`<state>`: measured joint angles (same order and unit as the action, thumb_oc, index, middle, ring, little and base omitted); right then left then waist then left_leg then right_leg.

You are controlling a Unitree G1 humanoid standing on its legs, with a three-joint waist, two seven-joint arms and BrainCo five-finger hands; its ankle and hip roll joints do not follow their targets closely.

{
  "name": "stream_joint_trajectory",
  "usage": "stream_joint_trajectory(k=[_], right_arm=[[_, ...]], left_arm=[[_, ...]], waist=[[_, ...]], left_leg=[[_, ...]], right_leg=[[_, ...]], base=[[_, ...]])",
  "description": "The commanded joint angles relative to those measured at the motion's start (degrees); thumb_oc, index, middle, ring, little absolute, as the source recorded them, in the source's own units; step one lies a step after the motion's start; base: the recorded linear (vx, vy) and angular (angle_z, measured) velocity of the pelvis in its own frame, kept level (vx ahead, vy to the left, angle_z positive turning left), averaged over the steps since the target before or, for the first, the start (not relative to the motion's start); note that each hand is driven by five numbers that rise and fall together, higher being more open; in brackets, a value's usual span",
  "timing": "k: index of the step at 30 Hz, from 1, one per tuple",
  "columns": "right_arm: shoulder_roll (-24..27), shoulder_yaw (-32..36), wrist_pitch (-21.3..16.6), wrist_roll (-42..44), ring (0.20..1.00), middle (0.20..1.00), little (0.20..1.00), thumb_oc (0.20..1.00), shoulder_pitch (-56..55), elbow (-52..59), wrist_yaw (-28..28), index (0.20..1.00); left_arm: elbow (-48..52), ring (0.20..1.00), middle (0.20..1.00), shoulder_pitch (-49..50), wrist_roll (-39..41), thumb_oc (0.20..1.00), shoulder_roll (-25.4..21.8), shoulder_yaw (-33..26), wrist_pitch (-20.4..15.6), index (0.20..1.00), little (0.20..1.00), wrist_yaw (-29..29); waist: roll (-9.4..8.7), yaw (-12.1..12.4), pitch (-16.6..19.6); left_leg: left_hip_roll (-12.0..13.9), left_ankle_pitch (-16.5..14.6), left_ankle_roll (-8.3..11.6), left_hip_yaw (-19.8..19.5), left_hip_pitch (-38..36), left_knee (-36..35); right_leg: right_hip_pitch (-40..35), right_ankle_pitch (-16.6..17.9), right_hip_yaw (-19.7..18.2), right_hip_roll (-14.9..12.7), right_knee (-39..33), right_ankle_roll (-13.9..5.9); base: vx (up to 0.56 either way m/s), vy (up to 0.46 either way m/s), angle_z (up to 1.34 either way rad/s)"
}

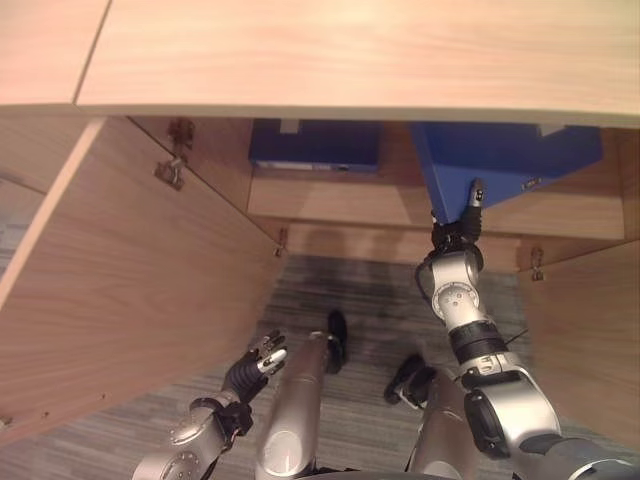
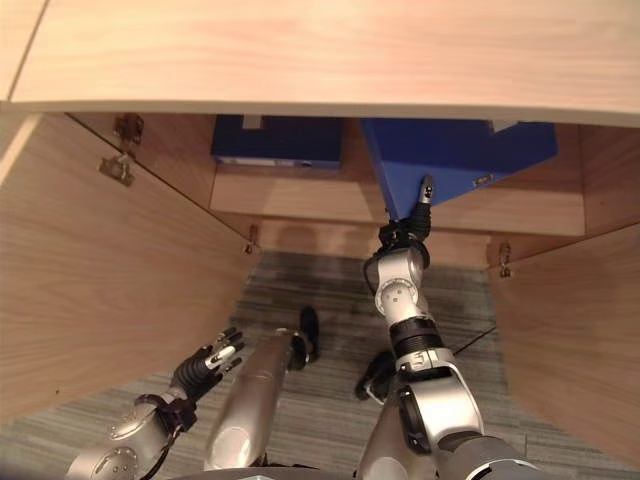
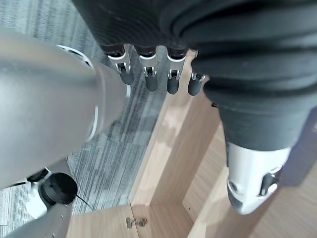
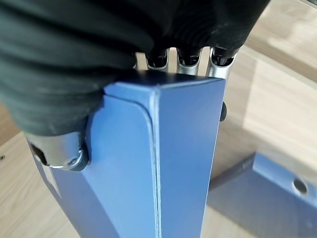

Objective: Put the empty folder in the office cabinet

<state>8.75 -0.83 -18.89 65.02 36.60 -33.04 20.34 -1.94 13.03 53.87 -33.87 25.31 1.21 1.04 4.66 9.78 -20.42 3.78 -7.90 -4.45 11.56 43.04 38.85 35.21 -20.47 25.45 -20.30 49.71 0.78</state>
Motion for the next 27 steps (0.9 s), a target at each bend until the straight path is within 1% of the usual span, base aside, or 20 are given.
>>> stream_joint_trajectory(k=[1,2,3,4,9,14,19,20,22,23,27], right_arm=[[3.3,0.9,-4.6,-0.6,0.2,0.2,0.2,0.2,3.0,7.7,-1.5,0.2],[4.3,0.9,-4.6,-0.8,0.2,0.2,0.2,0.2,4.0,7.3,-1.5,0.2],[6.5,1.1,-4.6,-0.9,0.2,0.2,0.2,0.2,6.5,5.8,-1.2,0.2],[6.6,1.1,-4.6,-0.8,0.2,0.2,0.2,0.2,6.8,5.6,-1.3,0.2],[13.0,-0.2,-4.1,0.6,0.2,0.2,0.2,0.2,17.2,-1.9,-1.0,0.2],[16.2,-2.2,-3.3,3.0,0.2,0.2,0.2,0.2,25.4,-9.7,-1.2,0.2],[19.4,-4.7,-1.2,5.2,0.2,0.2,0.2,0.2,34.5,-20.7,-0.9,0.2],[19.4,-4.7,-1.2,5.2,0.2,0.2,0.2,0.2,34.5,-20.7,-0.9,0.2],[21.3,-5.4,-0.5,6.6,0.2,0.2,0.2,0.2,38.9,-25.7,-1.1,0.2],[22.0,-5.2,-0.7,7.6,0.2,0.2,0.2,0.2,40.8,-28.6,-0.1,0.2],[21.5,-3.9,-1.1,9.5,0.2,0.2,0.2,0.2,42.9,-32.1,1.6,0.2]], left_arm=[[5.2,1.0,1.0,2.2,1.8,1.0,-1.3,0.8,-2.5,1.0,1.0,0.2],[5.1,1.0,1.0,2.4,1.7,1.0,-1.4,0.7,-2.5,1.0,1.0,0.2],[4.9,1.0,1.0,3.2,1.5,1.0,-1.7,0.5,-2.4,1.0,1.0,0.1],[4.9,1.0,1.0,3.1,1.5,1.0,-1.7,0.4,-2.4,1.0,1.0,0.1],[5.1,1.0,1.0,4.5,1.9,1.0,-3.5,0.2,-1.8,1.0,1.0,0.1],[4.9,1.0,1.0,4.1,2.5,1.0,-4.8,0.3,-1.5,1.0,1.0,-0.6],[4.5,1.0,1.0,3.7,3.0,1.0,-5.9,-0.3,-1.6,1.0,1.0,-1.5],[4.5,1.0,1.0,3.7,3.0,1.0,-5.9,-0.3,-1.6,1.0,1.0,-1.5],[4.8,1.0,1.0,4.1,3.4,1.0,-6.5,-0.8,-1.5,1.0,1.0,-1.6],[4.9,1.0,1.0,4.1,3.5,1.0,-7.0,-0.7,-1.5,1.0,1.0,-2.0],[5.1,1.0,1.0,3.2,3.6,1.0,-7.7,0.0,-1.5,1.0,1.0,-2.8]], waist=[[0.09,0.5,2.7],[0.03,0.7,3.1],[-0.01,1.2,3.7],[-0.03,1.2,3.8],[-0.36,2.7,4.5],[-0.45,3.6,4.9],[-0.49,4.4,5.1],[-0.49,4.4,5.1],[-0.62,5.0,5.1],[-0.7,5.2,5.2],[-0.68,5.3,5.0]], left_leg=[[2.1,-10.2,-1.36,-2.7,1.6,10.3],[2.1,-10.5,-1.42,-2.9,2.7,11.2],[1.9,-10.9,-1.5,-3.5,4.2,12.3],[1.9,-11.0,-1.49,-3.5,4.5,12.4],[1.5,-11.6,-1.4,-4.2,7.1,14.3],[1.3,-12.0,-1.37,-4.6,8.5,15.4],[0.8,-11.9,-1.28,-4.9,9.1,15.0],[0.8,-11.9,-1.28,-4.9,9.1,15.0],[0.6,-11.7,-0.97,-5.0,9.1,14.5],[0.5,-11.6,-0.78,-5.1,9.1,14.3],[0.3,-11.5,-0.63,-5.3,9.1,14.1]], right_leg=[[0.3,0.5,-4.7,1.3,-2.0,0.01],[1.5,-0.4,-4.9,1.1,-0.8,0.37],[3.0,-1.7,-5.3,0.6,1.2,1.12],[3.2,-1.9,-5.3,0.6,1.4,1.16],[5.8,-4.0,-6.0,-0.1,4.4,2.42],[7.4,-4.8,-6.4,-0.3,6.0,3.13],[7.7,-5.0,-6.3,-0.2,6.0,3.32],[7.7,-5.0,-6.3,-0.2,6.0,3.32],[7.4,-4.9,-6.1,-0.1,5.6,3.16],[7.3,-4.8,-6.0,-0.2,5.4,2.98],[7.0,-4.6,-5.9,0.0,5.1,2.82]], base=[[0.05,-0.073,0.21],[0.06,-0.079,0.25],[0.04,-0.051,0.2],[0.04,-0.051,0.14],[0.02,-0.03,0.1],[0.0,-0.006,0.05],[-0.01,0.001,0.02],[0.0,0.0,0.0],[0.0,0.0,0.0],[0.01,-0.011,0.04],[0.0,-0.006,0.04]])
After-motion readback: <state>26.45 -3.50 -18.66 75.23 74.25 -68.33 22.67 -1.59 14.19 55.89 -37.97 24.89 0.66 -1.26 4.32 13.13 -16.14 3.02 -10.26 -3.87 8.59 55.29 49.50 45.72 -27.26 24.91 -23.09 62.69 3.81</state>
